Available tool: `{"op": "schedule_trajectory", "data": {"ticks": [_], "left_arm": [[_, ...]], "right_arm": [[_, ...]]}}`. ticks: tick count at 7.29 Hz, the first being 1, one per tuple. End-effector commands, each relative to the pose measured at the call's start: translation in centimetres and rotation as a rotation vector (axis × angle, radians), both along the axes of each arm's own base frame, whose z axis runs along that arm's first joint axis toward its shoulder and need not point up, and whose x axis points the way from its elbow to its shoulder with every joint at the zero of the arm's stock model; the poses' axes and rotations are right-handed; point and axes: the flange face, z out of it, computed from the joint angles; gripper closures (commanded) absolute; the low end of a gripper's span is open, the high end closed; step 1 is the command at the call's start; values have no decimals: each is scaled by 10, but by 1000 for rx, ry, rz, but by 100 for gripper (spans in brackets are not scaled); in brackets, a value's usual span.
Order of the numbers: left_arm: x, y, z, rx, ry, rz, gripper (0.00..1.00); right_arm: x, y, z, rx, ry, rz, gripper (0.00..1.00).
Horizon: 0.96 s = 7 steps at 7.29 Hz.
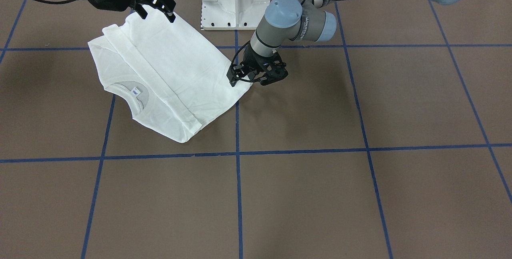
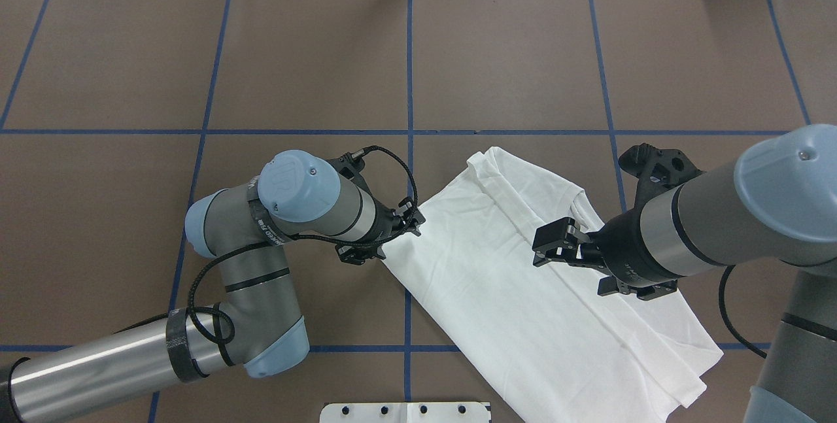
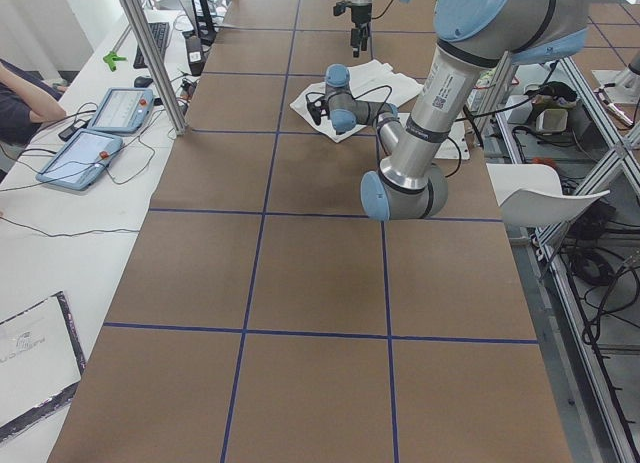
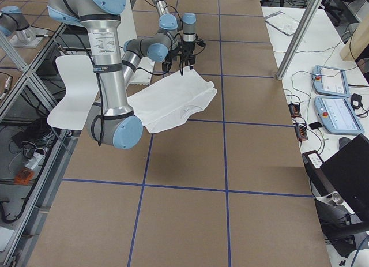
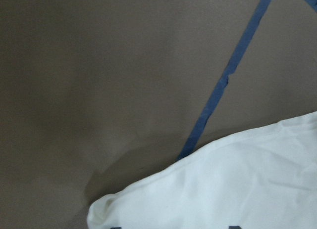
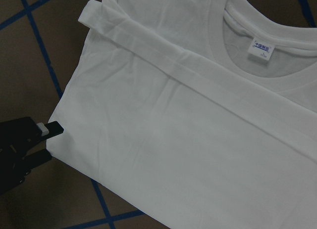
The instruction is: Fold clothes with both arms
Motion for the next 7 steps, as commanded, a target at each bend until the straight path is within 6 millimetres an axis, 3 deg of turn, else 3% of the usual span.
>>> {"op": "schedule_trajectory", "data": {"ticks": [1, 7], "left_arm": [[0, 0, 7, -13, -25, 0, 24], [4, 5, 13, -16, -33, 7, 25]], "right_arm": [[2, -2, 0, 0, -1, 6, 0], [5, -6, -1, 0, -1, 16, 0]]}}
